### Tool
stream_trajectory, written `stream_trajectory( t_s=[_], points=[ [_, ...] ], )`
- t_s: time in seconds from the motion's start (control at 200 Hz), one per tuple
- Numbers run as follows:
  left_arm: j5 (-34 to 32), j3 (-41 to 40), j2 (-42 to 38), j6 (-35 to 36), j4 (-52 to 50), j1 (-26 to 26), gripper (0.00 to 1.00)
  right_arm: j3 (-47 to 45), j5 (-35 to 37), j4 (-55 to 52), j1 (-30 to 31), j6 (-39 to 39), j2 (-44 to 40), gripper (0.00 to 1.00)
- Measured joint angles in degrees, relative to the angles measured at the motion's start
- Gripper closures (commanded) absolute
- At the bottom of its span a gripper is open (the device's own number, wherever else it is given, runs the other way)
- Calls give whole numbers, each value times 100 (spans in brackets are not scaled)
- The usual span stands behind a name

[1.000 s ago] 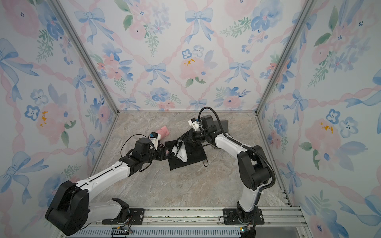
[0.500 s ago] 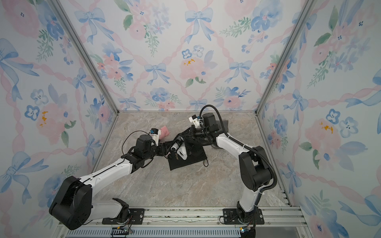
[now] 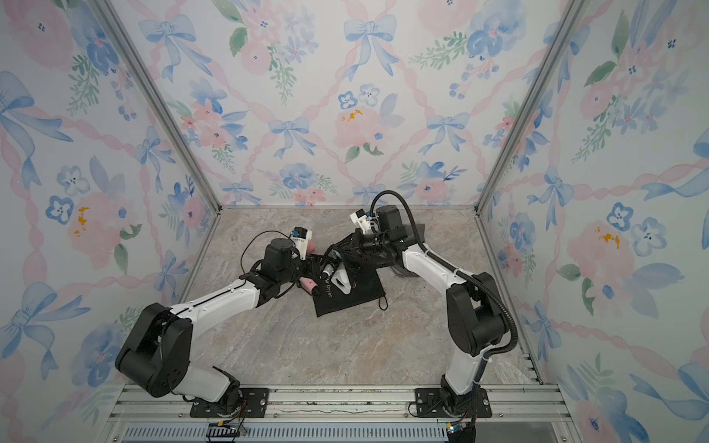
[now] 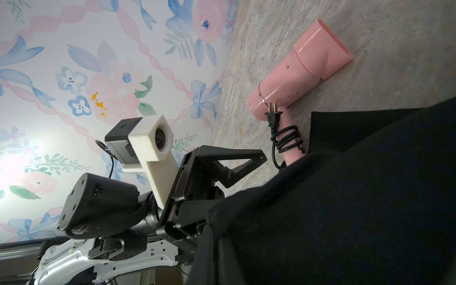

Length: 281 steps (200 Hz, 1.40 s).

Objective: Pack away hair dryers
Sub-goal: Place the drawstring bag in the drawstring bag.

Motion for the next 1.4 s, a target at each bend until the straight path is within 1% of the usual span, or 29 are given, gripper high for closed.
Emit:
stream_trajectory(
  t_s=[0.025, 0.045, 0.11, 0.255, 0.505, 0.665, 0.795, 0.945, 1.095, 1.255, 1.405],
  points=[
    [22, 48, 55, 57, 2, -2, 82, 33, 2, -57, 0, -33, 0, 100],
    [22, 81, 92, 52, 7, -2, 88, 63, 20, -125, 0, -94, -2, 100],
    [81, 201, 160, 74, 9, -7, 100, 190, 109, -431, 0, -302, -11, 100],
    [162, 354, 87, 74, 0, -31, 100, 546, 474, -1178, -17, -914, -111, 100],
    [601, 863, -313, 52, -323, -42, 100, 1554, 1869, -2787, -127, -2288, -260, 100],
    [1001, 1137, -459, -17, -413, -125, 100, 1773, 2389, -3316, -136, -2817, -402, 100],
    [1123, 1161, -455, -83, -535, -138, 100, 2087, 2542, -3777, -133, -3075, -407, 100],
    [1235, 1394, -376, -122, -702, -138, 100, 2234, 2702, -3998, -131, -3167, -470, 100],
    [1248, 1869, -387, -138, -957, -129, 100, 2968, 2726, -4306, -175, -3254, -243, 100],
    [1401, 2494, -173, -118, -1025, 74, 100, 3534, 2677, -4262, -225, -3296, -79, 100],
    [1438, 2618, 195, 37, -1019, 160, 100, 3571, 2680, -3976, -319, -3338, 170, 100]
  ],
)
